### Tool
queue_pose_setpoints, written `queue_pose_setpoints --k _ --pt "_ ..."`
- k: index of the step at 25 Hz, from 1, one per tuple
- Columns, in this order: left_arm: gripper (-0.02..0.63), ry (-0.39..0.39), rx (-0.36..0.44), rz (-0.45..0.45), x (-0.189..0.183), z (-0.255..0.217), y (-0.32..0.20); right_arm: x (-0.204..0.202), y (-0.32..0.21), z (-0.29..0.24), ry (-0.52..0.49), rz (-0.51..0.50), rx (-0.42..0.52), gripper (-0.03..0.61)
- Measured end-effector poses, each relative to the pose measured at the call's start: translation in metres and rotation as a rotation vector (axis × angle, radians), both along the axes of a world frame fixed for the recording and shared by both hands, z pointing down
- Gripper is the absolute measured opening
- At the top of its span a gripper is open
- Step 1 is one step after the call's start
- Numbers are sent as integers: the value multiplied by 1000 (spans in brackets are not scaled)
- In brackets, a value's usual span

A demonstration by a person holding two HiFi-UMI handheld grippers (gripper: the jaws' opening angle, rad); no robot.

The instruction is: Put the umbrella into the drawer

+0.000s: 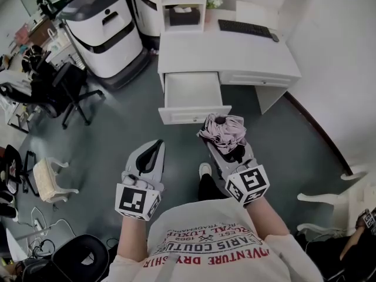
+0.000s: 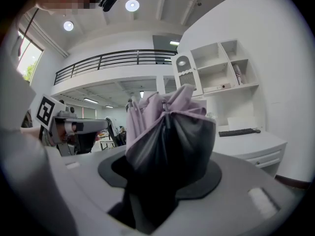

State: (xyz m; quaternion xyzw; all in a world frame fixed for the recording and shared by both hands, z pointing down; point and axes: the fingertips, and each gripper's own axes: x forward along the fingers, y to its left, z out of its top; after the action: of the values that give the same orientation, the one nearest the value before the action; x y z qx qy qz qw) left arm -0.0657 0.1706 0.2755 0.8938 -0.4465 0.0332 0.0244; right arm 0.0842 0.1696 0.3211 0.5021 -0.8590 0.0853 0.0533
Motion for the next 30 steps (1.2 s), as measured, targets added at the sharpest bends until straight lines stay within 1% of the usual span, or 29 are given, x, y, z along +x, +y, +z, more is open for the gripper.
queue_pose_setpoints --k 8,12,16,19,23,26,30 --pt "5 16 -15 -60 43 -4 -150 37 -156 -6 34 -88 3 219" --pt "5 13 -25 -79 62 2 -204 54 -216 2 29 -122 -19 219" --pt "5 11 -46 -97 67 8 -239 53 -254 14 42 -156 -51 219" --pt "3 10 -58 -90 65 16 -260 46 -275 27 43 -182 -80 219" --pt "3 19 -72 -75 56 29 -295 30 -304 49 79 -230 -130 219" --pt "3 28 -87 -54 47 41 -323 15 -327 69 121 -263 -161 219" --pt "5 21 -87 6 40 67 -351 -5 -350 105 170 -330 -216 219"
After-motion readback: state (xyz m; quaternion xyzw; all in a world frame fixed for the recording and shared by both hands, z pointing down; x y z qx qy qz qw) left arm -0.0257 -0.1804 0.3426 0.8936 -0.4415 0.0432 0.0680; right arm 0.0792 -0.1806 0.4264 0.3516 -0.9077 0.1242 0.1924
